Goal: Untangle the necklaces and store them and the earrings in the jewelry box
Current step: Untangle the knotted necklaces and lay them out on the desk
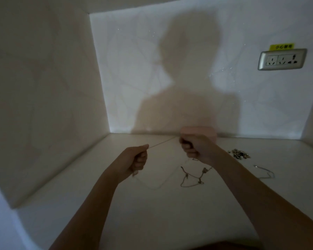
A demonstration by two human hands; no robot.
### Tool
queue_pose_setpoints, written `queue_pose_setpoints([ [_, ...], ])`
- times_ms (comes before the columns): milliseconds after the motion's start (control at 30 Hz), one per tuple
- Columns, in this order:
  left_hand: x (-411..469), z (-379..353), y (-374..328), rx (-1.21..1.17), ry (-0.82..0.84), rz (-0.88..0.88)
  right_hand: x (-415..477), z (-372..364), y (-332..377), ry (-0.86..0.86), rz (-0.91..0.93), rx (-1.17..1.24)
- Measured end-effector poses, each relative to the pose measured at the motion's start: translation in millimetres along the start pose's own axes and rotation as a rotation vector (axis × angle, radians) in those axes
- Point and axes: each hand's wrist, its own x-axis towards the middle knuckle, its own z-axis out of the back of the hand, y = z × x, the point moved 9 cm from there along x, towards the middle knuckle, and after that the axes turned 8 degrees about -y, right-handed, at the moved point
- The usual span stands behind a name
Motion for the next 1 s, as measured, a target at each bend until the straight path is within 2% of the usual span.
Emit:
queue_pose_setpoints([
  [167, -3.7, 5.3, 14.3, -0.383, 0.110, 0.128, -7.2, 35.7, 0.9, 0.036, -0.141, -0.065],
  [300, -7.1, 11.4, 7.8, -0.622, 0.086, 0.063, -24.8, 44.2, -1.9, 0.147, -0.239, -0.161],
  [367, -9.5, 13.1, 2.5, -0.711, 0.079, -0.002, -33.8, 45.2, 4.4, 0.206, -0.218, -0.042],
  [467, -11.6, 8.2, 3.3, -0.810, 0.075, -0.006, -45.0, 41.0, 14.8, 0.368, -0.108, 0.276],
  [533, -12.8, -0.7, 4.8, -0.823, 0.087, 0.000, -47.1, 40.1, 16.1, 0.471, -0.056, 0.468],
  [600, -15.4, -10.4, 6.7, -0.805, 0.099, 0.017, -52.2, 31.6, 11.0, 0.659, -0.113, 0.658],
  [667, -16.6, -16.0, 12.1, -0.811, 0.108, 0.077, -54.9, 32.6, 4.5, 0.753, -0.178, 0.710],
  [767, -20.2, -23.4, 19.5, -0.795, 0.187, 0.171, -53.1, 44.5, -3.7, 0.737, -0.191, 0.686],
  [900, -19.3, -32.2, 26.5, -0.723, 0.277, 0.213, -54.5, 56.6, -5.4, 0.735, -0.254, 0.708],
  [1000, -14.9, -26.0, 40.0, -0.558, 0.198, 0.269, -55.3, 62.1, -5.4, 0.731, -0.287, 0.715],
])
